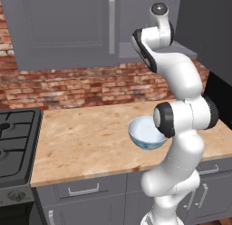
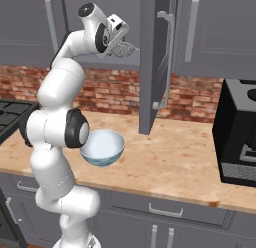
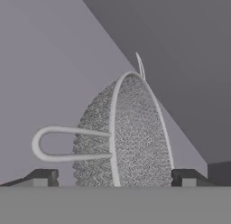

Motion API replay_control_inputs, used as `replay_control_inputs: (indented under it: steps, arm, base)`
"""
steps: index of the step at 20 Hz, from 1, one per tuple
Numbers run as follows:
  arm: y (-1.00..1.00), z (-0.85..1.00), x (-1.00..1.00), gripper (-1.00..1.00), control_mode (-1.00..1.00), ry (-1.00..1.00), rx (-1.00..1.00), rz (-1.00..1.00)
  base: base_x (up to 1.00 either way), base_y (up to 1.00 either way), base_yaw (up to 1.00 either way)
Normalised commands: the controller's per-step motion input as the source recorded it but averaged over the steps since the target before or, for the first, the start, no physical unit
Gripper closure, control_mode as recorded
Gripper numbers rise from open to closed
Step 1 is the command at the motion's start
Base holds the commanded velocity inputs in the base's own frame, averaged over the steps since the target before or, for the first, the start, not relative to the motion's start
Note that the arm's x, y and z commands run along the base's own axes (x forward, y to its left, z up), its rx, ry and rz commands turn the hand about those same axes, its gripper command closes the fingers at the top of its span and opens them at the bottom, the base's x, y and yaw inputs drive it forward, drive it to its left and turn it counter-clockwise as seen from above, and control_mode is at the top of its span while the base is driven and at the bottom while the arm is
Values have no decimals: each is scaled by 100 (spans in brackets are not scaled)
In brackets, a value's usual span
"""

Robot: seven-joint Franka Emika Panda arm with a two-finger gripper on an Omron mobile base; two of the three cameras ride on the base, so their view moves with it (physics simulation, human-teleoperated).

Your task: Open the cabinet and setup a tea strainer by placing it in the bowl upright.

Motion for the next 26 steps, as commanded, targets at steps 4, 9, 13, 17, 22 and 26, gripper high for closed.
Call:
replay_control_inputs:
  steps: [4, 9, 13, 17, 22, 26]
  arm:
    - [0, -4, 18, -100, -100, 2, 0, 0]
    - [0, -9, 1, -100, -100, 0, 0, 1]
    - [0, -12, 0, 100, -100, 2, 1, 0]
    - [1, -11, 0, 100, -100, 1, 1, 0]
    - [0, -1, 0, 100, -100, 0, 0, 0]
    - [-2, -3, 0, 100, -100, 1, 0, 0]
  base:
    - [0, 0, 0]
    - [0, 0, 0]
    - [0, 0, 0]
    - [0, 0, 0]
    - [0, 0, 0]
    - [0, 0, 0]
